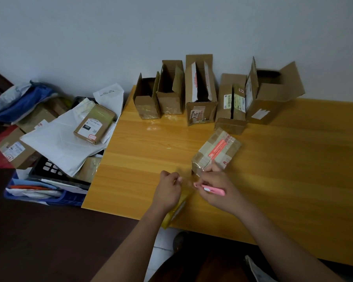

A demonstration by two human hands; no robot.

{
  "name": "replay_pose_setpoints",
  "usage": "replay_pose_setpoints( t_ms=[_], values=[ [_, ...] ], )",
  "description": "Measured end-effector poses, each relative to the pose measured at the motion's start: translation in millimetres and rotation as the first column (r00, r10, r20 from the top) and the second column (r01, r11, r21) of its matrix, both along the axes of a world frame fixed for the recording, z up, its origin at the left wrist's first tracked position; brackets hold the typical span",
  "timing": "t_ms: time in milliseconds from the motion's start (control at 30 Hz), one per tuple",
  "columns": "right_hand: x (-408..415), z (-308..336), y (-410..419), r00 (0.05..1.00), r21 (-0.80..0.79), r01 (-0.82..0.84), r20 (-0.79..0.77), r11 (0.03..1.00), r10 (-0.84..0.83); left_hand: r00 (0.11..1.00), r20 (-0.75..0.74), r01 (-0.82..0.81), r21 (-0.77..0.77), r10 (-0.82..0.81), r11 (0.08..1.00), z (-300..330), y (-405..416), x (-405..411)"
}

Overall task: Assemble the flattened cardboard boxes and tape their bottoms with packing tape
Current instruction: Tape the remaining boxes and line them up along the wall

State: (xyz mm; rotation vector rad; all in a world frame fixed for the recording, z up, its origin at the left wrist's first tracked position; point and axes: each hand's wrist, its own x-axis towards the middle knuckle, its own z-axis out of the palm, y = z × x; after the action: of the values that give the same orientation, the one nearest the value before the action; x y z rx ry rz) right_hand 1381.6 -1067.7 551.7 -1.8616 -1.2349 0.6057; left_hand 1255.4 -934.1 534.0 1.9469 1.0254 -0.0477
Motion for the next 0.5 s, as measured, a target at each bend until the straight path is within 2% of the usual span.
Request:
replay_pose_setpoints(
  t_ms=[133,233,300,333,400,433,500],
  values=[
    [1.1,7.4,1.1,0.991,-0.001,0.11,-0.073,0.994,-0.109,0.998,0.018,-0.052,-0.008,0.052,0.999,-1.9,12.8,-17.7],
    [1.3,22.5,8.4,0.939,0.054,0.234,-0.27,0.971,-0.211,0.992,0.064,-0.105,-0.069,0.109,0.992,2.8,12.2,-20.5],
    [1.8,32.2,9.6,0.842,0.156,0.451,-0.4,0.879,-0.361,0.982,0.097,-0.144,-0.161,0.161,0.976,7.3,8.7,-18.1],
    [4.1,36.0,7.5,0.799,0.215,0.561,-0.395,0.8,-0.454,0.979,0.101,-0.153,-0.213,0.178,0.965,8.9,6.7,-17.4],
    [13.7,36.9,-2.6,0.741,0.333,0.668,-0.214,0.666,-0.636,0.98,0.096,-0.139,-0.281,0.172,0.95,10.3,3.9,-18.2],
    [19.5,30.9,-10.7,0.712,0.349,0.675,-0.078,0.649,-0.698,0.983,0.096,-0.121,-0.291,0.155,0.949,10.3,3.4,-19.1],
    [30.0,6.3,-30.3,0.657,0.246,0.7,0.147,0.671,-0.739,0.986,0.114,-0.087,-0.283,0.123,0.955,8.0,3.8,-20.0]
  ],
)
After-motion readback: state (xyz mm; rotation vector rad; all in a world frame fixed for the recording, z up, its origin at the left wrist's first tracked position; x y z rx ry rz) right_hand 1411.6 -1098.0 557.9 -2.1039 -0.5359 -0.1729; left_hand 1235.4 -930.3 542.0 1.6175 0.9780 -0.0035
